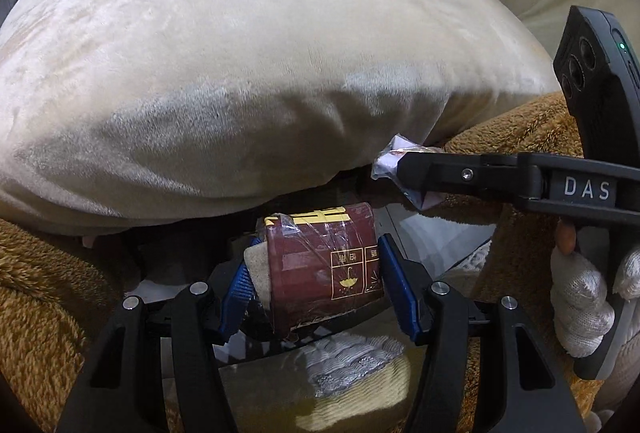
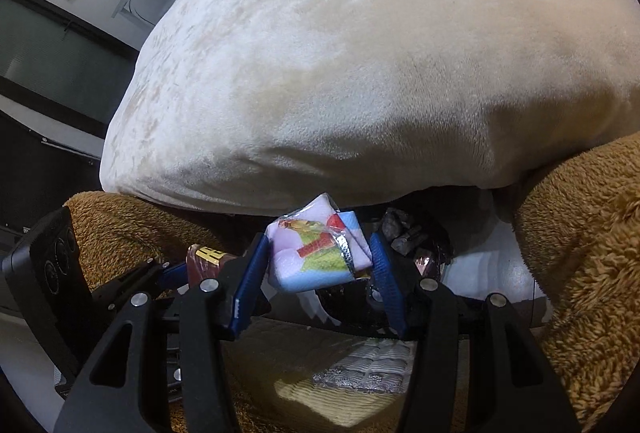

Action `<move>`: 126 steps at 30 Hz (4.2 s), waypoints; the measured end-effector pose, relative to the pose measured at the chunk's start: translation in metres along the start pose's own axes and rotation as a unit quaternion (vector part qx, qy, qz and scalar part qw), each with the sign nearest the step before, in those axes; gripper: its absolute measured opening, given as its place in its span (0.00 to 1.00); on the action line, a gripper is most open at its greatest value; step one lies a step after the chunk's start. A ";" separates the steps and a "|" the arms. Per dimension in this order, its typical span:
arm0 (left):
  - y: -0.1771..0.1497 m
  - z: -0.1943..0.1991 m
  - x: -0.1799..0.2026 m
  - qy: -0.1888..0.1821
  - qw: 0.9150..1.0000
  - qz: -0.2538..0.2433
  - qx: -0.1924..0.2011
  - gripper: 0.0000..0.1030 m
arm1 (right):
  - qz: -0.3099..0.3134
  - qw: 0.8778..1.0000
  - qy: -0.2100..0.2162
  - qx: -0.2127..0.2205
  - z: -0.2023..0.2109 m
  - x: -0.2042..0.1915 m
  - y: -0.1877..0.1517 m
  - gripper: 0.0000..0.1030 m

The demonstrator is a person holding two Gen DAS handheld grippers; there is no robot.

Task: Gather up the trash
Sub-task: 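Carry the chocolate box and snack wrapper down over the bin with both tools, then open both tools to drop the box and wrapper into the bin, then raise both tools back over the last two items on the bed, then close the right tool on the green-and-red candy bag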

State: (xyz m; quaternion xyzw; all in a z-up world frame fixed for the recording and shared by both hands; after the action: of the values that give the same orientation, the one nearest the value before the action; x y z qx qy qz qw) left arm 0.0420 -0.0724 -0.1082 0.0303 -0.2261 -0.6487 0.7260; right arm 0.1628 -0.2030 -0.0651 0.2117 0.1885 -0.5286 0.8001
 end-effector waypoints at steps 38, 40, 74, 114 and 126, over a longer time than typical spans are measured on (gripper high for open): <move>-0.003 0.000 -0.011 0.003 1.000 0.014 0.015 0.67 | 0.013 0.998 0.067 0.004 0.004 0.019 0.002 0.64; -0.001 0.007 -0.012 -0.001 1.000 0.011 0.028 0.67 | 0.022 0.997 0.077 0.017 0.012 0.016 0.003 0.64; 0.156 0.086 -0.050 0.034 0.982 -0.057 0.177 0.67 | 0.204 0.961 -0.048 0.180 0.058 -0.020 0.178 0.71; 0.268 0.044 -0.124 0.045 0.980 -0.025 0.194 0.76 | 0.247 0.948 -0.088 0.181 -0.013 -0.047 0.290 0.51; 0.306 0.006 -0.104 0.041 0.979 -0.041 0.197 0.85 | 0.221 0.952 -0.073 0.200 0.022 -0.023 0.279 0.51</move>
State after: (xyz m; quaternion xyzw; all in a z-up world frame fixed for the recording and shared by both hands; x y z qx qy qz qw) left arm 0.3181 0.0769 -0.0294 0.2086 -0.3184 -0.6189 0.6871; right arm 0.4141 -0.0987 0.0045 0.3646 -0.0321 -0.3797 0.8496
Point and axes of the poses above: each gripper's, at about its wrist camera, not at the fingertips, and z roughly against the way its jaws point, x to its right, y to its top, the point moved 1 cm from there along -z, roughly the way its jaws point, and after that the axes turned 3 degrees about z, right-handed, at the moved point
